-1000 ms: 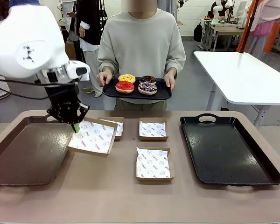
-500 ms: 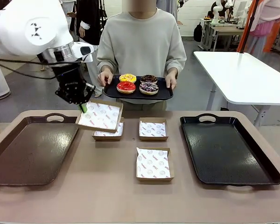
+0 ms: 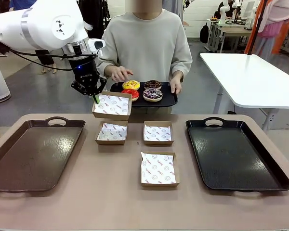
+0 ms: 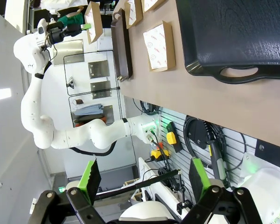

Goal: Individually package the donuts and arrange them on the tray.
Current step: Pick up one Paper togo box, then place the picked Paper togo box on the Handle tray while simultaneously picking up another Paper togo box from the table with the other hand.

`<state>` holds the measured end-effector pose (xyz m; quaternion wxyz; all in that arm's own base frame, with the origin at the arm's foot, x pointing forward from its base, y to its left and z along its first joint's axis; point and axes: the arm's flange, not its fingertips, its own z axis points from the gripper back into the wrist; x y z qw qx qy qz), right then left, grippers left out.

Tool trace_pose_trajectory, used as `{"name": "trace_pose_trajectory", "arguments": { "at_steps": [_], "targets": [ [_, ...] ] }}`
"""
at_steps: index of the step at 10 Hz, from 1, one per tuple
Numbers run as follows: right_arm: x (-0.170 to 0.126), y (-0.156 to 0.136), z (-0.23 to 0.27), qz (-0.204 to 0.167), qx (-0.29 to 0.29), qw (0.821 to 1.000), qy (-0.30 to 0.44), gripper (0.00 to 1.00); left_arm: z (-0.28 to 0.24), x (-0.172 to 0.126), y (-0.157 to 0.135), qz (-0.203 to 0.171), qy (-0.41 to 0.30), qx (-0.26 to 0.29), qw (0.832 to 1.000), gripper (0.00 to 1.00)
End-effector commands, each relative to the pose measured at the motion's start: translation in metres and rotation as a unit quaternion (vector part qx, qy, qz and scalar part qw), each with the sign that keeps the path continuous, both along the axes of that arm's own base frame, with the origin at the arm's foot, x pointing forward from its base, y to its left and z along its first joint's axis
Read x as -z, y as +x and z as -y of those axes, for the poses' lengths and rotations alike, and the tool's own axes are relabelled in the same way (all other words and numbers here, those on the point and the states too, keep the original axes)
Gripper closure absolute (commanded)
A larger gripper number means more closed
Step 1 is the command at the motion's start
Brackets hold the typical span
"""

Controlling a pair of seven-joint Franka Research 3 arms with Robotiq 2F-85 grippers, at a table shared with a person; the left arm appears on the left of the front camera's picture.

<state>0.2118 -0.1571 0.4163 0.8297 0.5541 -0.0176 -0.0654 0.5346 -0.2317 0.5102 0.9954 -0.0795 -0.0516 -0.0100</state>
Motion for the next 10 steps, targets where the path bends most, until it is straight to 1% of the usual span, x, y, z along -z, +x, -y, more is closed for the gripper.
{"name": "trace_pose_trajectory", "arguments": {
  "at_steps": [1,10],
  "targets": [
    [0.0008,-0.0007,0.0009,0.001,0.0,1.0,0.002,0.0,-0.0003,-0.0019,-0.01,0.0,0.001,0.003,1.0,1.0],
    [0.0008,-0.0007,0.0009,0.001,0.0,1.0,0.002,0.0,-0.0003,-0.0019,-0.01,0.0,0.001,0.003,1.0,1.0]
  ]
}}
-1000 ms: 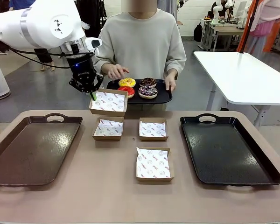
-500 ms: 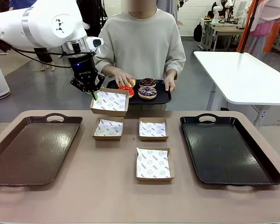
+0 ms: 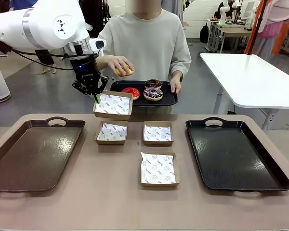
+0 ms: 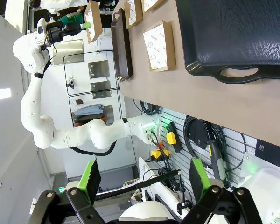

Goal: Individually package the donuts and arrange them on the tray.
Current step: Place the picked Paper togo box on the Handle tray while simultaneously picking up another Paper togo box from the table with the other hand.

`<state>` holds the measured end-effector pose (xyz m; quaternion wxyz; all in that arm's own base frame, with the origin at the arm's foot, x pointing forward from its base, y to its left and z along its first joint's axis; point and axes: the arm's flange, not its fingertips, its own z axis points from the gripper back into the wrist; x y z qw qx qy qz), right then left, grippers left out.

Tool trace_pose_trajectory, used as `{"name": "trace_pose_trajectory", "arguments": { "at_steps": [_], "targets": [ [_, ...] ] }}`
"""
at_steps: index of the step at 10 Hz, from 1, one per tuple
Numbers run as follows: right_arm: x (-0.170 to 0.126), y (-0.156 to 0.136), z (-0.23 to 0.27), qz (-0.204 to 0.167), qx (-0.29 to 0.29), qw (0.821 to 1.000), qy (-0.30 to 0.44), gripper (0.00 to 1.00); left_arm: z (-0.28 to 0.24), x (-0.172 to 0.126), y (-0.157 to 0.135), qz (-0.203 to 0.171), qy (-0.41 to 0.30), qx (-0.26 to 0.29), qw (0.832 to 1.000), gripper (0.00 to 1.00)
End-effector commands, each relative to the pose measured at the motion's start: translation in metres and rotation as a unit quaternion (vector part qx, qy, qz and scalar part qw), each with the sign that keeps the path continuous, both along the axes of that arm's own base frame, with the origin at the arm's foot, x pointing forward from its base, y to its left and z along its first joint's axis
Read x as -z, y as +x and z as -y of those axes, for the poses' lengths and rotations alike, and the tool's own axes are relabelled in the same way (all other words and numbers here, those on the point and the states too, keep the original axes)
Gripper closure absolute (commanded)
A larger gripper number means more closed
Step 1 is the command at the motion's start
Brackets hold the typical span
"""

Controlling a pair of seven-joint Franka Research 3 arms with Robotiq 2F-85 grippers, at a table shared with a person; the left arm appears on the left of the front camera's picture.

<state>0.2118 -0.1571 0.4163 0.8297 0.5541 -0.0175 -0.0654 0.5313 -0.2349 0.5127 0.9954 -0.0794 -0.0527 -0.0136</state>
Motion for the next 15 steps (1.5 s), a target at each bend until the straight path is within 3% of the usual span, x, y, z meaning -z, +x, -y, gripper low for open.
{"name": "trace_pose_trajectory", "arguments": {
  "at_steps": [1,15],
  "targets": [
    [0.0008,-0.0007,0.0009,0.001,0.0,1.0,0.002,0.0,-0.0036,0.0005,-0.0067,-0.001,0.001,-0.001,1.0,1.0],
    [0.0008,-0.0007,0.0009,0.001,0.0,1.0,0.002,0.0,-0.0036,0.0005,-0.0067,-0.001,0.001,-0.001,1.0,1.0]
  ]
}}
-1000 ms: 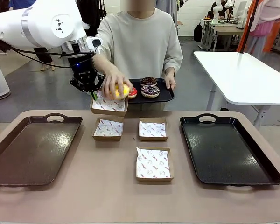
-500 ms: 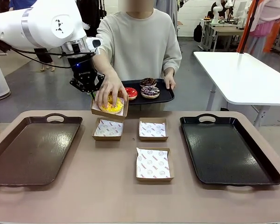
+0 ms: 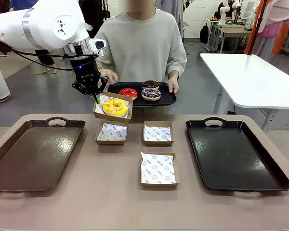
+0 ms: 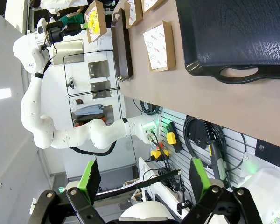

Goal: Individually package the donuts and arrange them on the tray.
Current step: Place the picked Paper togo box on the Handle tray while simultaneously picking up another Paper togo box from the table with the other hand.

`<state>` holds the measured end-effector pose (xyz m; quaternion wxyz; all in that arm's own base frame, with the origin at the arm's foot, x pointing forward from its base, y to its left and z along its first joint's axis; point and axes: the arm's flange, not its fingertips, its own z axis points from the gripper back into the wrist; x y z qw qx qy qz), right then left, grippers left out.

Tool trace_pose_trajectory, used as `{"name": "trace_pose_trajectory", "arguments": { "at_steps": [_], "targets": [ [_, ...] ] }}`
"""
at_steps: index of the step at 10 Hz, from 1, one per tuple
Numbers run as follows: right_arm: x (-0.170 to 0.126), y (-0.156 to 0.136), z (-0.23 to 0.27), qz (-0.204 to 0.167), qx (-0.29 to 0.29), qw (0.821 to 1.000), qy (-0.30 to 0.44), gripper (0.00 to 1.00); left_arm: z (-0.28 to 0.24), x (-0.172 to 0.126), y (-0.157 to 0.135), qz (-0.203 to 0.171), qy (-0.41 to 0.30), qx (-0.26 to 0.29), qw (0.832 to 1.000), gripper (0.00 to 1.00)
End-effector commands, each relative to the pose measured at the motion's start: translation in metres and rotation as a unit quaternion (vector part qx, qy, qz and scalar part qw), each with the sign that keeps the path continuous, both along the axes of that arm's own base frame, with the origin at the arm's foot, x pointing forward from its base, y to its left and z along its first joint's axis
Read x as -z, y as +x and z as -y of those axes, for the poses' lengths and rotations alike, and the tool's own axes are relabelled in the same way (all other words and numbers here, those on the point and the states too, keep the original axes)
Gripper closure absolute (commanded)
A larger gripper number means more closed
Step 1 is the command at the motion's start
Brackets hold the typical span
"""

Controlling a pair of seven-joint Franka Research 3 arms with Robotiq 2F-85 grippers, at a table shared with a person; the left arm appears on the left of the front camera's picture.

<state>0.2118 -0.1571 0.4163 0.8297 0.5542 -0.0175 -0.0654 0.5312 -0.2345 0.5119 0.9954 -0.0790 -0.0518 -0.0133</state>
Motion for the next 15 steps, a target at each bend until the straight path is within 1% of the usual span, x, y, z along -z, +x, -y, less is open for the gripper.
{"name": "trace_pose_trajectory", "arguments": {
  "at_steps": [1,3,4,5,6,8,9,10,15],
  "targets": [
    [0.0008,-0.0007,0.0009,0.001,0.0,1.0,0.002,0.0,-0.0031,-0.0002,-0.0066,0.0,0.0,0.0,1.0,1.0],
    [0.0008,-0.0007,0.0009,0.001,0.0,1.0,0.002,0.0,-0.0031,-0.0002,-0.0066,0.0,0.0,0.0,1.0,1.0],
    [0.0008,-0.0007,0.0009,0.001,0.0,1.0,0.002,0.0,0.0,0.0,0.0,0.0,0.0,0.0,1.0,0.99],
    [0.0008,-0.0007,0.0009,0.001,0.0,1.0,0.002,0.0,-0.0048,0.0022,-0.0005,-0.011,-0.01,0.028,1.0,0.99],
    [0.0008,-0.0007,0.0009,0.001,0.0,1.0,0.002,0.0,-0.0068,0.0022,-0.0006,-0.014,-0.009,0.038,0.999,0.99],
    [0.0008,-0.0007,0.0009,0.001,0.0,1.0,0.002,0.0,-0.0061,0.0038,-0.0067,-0.019,-0.011,0.039,0.999,0.99],
    [0.0008,-0.0007,0.0009,0.001,0.0,1.0,0.002,0.0,-0.0083,-0.0016,-0.0013,-0.021,0.001,0.03,0.999,0.99],
    [0.0008,-0.0007,0.0009,0.001,0.0,1.0,0.002,0.0,-0.0018,0.0045,-0.0016,-0.013,0.0,0.033,0.999,0.99],
    [0.0008,-0.0007,0.0009,0.001,0.0,1.0,0.002,0.0,-0.0018,0.0045,-0.0016,-0.013,0.0,0.033,0.999,0.99]
  ]
}}
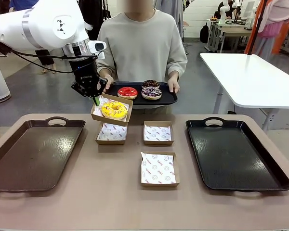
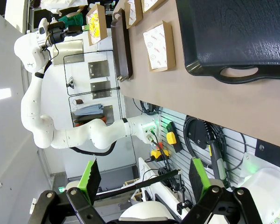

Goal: Individually package the donuts and arrange them on the tray.
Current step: Place the picked Paper togo box on the Handle tray while simultaneously picking up another Paper togo box from the table with the other hand.

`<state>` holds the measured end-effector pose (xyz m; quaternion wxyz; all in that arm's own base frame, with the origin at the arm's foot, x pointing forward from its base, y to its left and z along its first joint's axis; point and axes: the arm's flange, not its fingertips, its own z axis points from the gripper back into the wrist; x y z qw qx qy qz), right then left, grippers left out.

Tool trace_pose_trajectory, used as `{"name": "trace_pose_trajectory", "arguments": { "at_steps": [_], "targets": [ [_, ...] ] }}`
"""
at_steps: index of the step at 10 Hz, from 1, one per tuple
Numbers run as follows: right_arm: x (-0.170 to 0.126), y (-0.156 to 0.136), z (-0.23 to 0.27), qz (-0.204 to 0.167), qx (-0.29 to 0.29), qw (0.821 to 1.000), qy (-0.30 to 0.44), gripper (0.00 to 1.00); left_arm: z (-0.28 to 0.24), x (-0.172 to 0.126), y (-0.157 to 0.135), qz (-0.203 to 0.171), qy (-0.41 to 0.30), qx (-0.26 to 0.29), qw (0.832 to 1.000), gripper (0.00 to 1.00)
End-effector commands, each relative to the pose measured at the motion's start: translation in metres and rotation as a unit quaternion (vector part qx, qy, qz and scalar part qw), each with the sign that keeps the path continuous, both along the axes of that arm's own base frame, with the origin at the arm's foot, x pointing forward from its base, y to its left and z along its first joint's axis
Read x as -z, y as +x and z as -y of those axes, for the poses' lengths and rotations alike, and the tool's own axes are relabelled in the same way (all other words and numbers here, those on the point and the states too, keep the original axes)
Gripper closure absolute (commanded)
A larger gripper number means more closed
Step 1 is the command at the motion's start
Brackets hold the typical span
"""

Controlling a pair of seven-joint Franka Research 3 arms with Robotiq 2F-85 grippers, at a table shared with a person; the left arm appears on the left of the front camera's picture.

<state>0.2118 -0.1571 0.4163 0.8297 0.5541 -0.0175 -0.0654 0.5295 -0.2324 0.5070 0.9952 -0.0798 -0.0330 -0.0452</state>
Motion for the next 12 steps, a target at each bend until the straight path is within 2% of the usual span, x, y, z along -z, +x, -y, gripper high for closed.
{"name": "trace_pose_trajectory", "arguments": {
  "at_steps": [1,2,3,6,8,11,12],
  "targets": [
    [0.0,0.0,0.0,0.0,0.0,1.0,0.0,0.0,0.0,0.0,0.0,0.0,0.0,0.0,1.0,0.99],
    [-0.013,0.021,-0.032,0.001,0.026,0.999,-0.035,0.0,-0.002,-0.006,0.001,0.008,0.009,0.005,1.0,0.99],
    [-0.024,0.038,-0.066,-0.022,0.028,0.996,-0.079,0.0,-0.011,-0.015,-0.009,0.009,0.003,0.018,1.0,0.99],
    [-0.048,0.07,-0.158,-0.032,0.001,0.98,-0.196,0.0,-0.063,-0.036,-0.069,0.003,0.017,0.058,0.998,0.99],
    [-0.039,0.097,-0.228,-0.033,-0.008,0.959,-0.282,0.0,-0.114,-0.042,-0.096,0.005,0.007,0.042,0.999,0.99],
    [0.002,0.112,-0.319,-0.02,-0.035,0.923,-0.384,0.0,-0.174,-0.03,-0.122,0.008,-0.017,-0.011,1.0,0.99],
    [0.015,0.114,-0.336,-0.021,-0.043,0.917,-0.397,0.0,-0.188,-0.023,-0.124,0.005,-0.021,-0.023,0.999,0.99]
  ]
}}
